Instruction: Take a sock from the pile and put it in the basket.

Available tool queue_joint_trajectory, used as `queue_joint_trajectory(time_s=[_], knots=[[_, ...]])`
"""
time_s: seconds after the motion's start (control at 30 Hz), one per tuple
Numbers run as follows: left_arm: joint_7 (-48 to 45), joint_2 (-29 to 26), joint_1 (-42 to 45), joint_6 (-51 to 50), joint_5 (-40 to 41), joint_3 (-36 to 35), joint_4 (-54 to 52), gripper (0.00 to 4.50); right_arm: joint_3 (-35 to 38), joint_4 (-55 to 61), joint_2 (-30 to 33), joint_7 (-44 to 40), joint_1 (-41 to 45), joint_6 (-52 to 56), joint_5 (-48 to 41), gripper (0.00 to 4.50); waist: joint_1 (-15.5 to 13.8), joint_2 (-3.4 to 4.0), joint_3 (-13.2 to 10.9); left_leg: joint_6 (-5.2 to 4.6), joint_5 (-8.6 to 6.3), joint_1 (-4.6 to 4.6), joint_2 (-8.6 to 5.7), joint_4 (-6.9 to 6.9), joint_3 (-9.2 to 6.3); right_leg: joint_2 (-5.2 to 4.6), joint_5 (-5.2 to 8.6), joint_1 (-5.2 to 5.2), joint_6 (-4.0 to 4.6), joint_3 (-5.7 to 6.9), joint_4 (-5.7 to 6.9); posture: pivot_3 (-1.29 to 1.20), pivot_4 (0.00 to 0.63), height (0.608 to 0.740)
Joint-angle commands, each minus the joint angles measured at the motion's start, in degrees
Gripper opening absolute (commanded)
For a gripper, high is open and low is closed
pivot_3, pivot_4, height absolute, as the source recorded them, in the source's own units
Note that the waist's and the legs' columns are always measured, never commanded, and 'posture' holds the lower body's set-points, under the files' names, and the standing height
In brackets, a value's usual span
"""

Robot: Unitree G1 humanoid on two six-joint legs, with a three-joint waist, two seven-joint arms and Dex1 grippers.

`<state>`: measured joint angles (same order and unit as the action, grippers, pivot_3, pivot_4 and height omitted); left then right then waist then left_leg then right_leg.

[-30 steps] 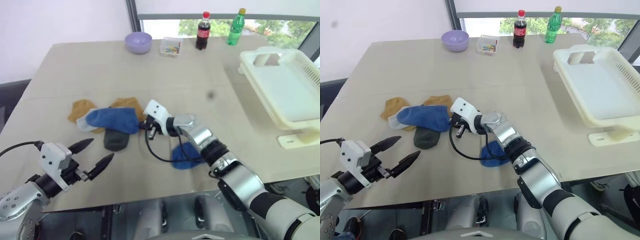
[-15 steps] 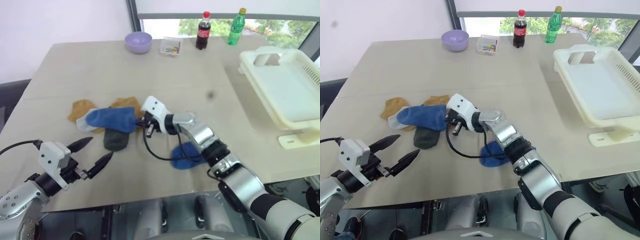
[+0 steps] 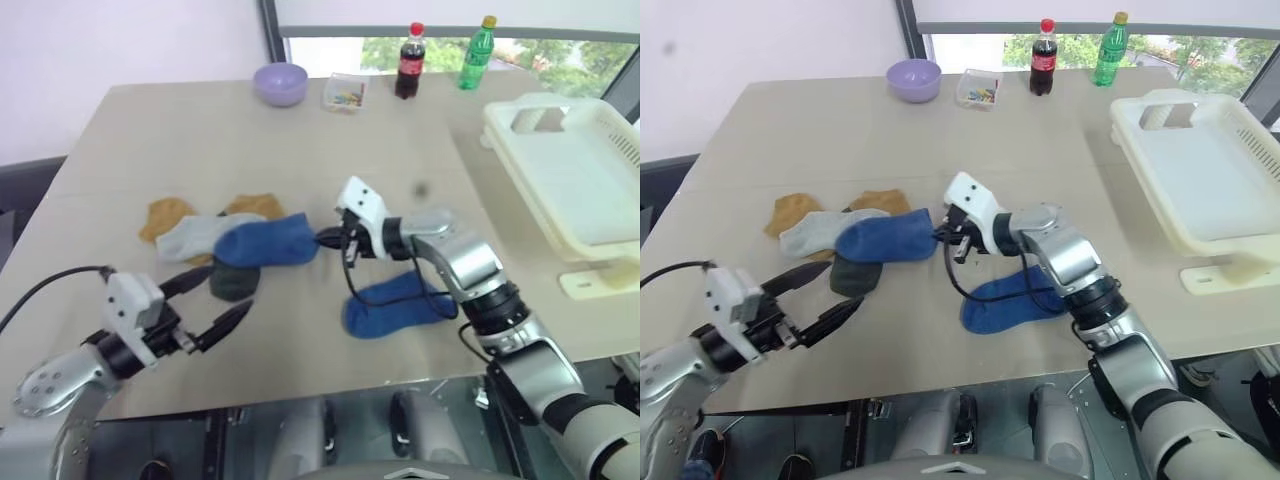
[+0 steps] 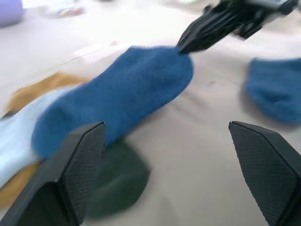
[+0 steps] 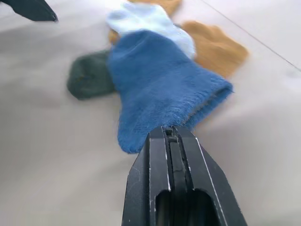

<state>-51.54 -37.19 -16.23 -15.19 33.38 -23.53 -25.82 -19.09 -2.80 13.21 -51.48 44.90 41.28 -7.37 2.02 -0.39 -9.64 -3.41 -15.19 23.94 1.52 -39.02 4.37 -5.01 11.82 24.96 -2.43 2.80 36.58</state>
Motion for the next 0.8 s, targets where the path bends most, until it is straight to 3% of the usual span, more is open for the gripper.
queue_joint_trajectory(time_s=[0.03, 0.2, 0.5, 0.6, 0.8], knots=[[-0.2, 0.5, 5.1, -1.7, 1.2, 4.9, 1.2, 4.50, 3.4, 4.0, 5.7, -2.0, -1.4, 3.2, -2.4, 0.05, -0.4, 0.02, 0.0, 0.00, 0.01, 0.00, -0.01, 0.00, 0.00, 0.00, 0.00, -0.01, 0.00, 0.00, -0.01, 0.00, 0.150, 0.733], [-0.8, 2.6, 14.0, -3.4, 0.3, 12.7, 5.7, 4.50, 6.0, 5.2, 16.9, -4.7, -5.5, 5.1, -3.8, 0.05, -1.2, -0.01, 0.0, -0.08, -0.01, 0.00, -0.07, -0.01, -0.02, 0.05, -0.09, -0.09, -0.17, 0.04, -0.07, 0.00, 0.150, 0.733], [-2.8, 5.9, 22.9, -3.2, -3.3, 23.1, 11.9, 4.50, 10.5, 5.9, 27.1, -4.9, -11.2, 6.1, -5.6, 0.05, -1.4, -0.05, -0.1, -0.15, -0.04, -0.02, -0.05, -0.01, -0.02, 0.20, -0.12, -0.14, -0.27, 0.02, -0.11, 0.00, 0.150, 0.733], [-2.0, 6.9, 24.7, -3.1, -4.5, 24.4, 13.6, 4.50, 11.5, 5.6, 29.4, -5.2, -12.6, 5.7, -6.0, 0.84, -1.4, -0.06, -0.1, -0.17, -0.04, -0.02, -0.05, -0.05, -0.02, 0.19, -0.12, -0.15, -0.29, 0.00, -0.11, 0.00, 0.150, 0.733], [4.3, 11.1, 30.0, -7.8, -5.5, 24.8, 18.1, 4.50, 14.0, 5.6, 29.5, -2.2, -13.8, 7.0, -7.2, 3.74, -1.5, -0.09, -0.1, -0.18, -0.05, -0.02, -0.04, -0.12, -0.03, 0.20, -0.12, -0.19, -0.30, 0.00, -0.10, 0.00, 0.150, 0.733]])
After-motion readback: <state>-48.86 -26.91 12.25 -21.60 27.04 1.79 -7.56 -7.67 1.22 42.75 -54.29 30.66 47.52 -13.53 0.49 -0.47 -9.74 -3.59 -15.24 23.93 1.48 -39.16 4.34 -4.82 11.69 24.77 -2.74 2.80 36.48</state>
